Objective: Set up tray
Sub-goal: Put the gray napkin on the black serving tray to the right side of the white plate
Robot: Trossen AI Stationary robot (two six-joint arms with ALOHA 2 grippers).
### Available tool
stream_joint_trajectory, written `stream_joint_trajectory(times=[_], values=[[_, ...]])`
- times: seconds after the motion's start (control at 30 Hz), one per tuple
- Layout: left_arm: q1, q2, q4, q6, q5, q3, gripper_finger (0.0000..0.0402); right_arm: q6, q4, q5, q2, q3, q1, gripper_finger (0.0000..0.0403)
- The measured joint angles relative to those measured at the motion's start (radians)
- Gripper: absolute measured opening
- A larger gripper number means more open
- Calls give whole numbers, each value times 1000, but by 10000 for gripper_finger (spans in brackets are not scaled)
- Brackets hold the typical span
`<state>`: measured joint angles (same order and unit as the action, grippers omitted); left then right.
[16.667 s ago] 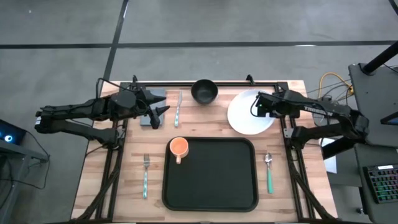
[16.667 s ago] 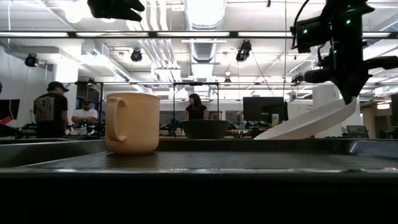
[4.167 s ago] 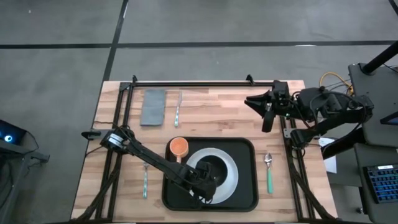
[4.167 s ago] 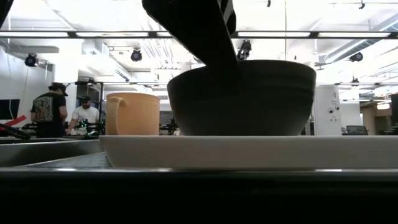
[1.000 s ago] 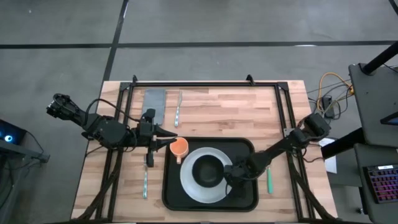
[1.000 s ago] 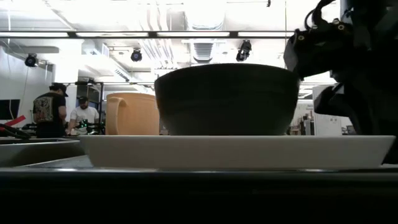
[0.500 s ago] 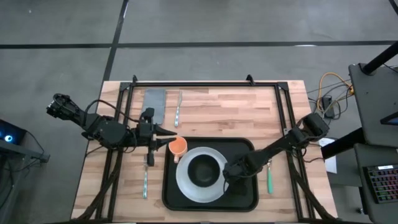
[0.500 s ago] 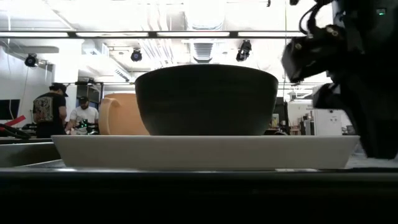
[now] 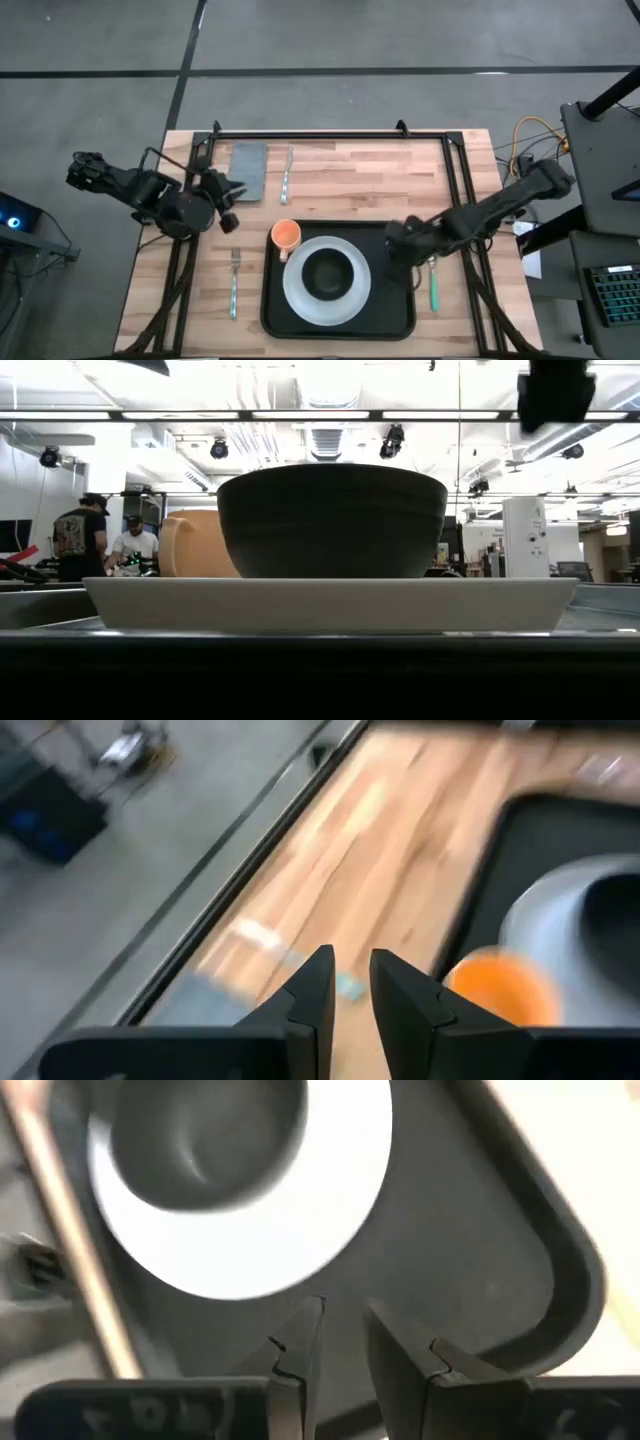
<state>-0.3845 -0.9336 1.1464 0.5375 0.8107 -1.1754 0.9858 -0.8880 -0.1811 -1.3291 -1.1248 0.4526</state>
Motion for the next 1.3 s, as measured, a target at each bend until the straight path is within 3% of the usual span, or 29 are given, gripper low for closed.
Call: stream_joint_trajectory(times=[0.17,0.37,0.7,1.07,1.3], values=[[27,18,164,-6,-51,3,49,-31,3,-36,106,-65,-3,68],[34,11,280,-115,-91,56,49,-114,4,-92,145,-163,-4,68],[72,-21,277,-122,-389,261,49,-237,3,-110,99,-294,-6,68],[72,-32,138,-72,-390,489,49,-294,5,-83,52,-341,-6,68],[99,-177,127,29,-329,427,50,-308,7,-70,50,-341,-5,68]])
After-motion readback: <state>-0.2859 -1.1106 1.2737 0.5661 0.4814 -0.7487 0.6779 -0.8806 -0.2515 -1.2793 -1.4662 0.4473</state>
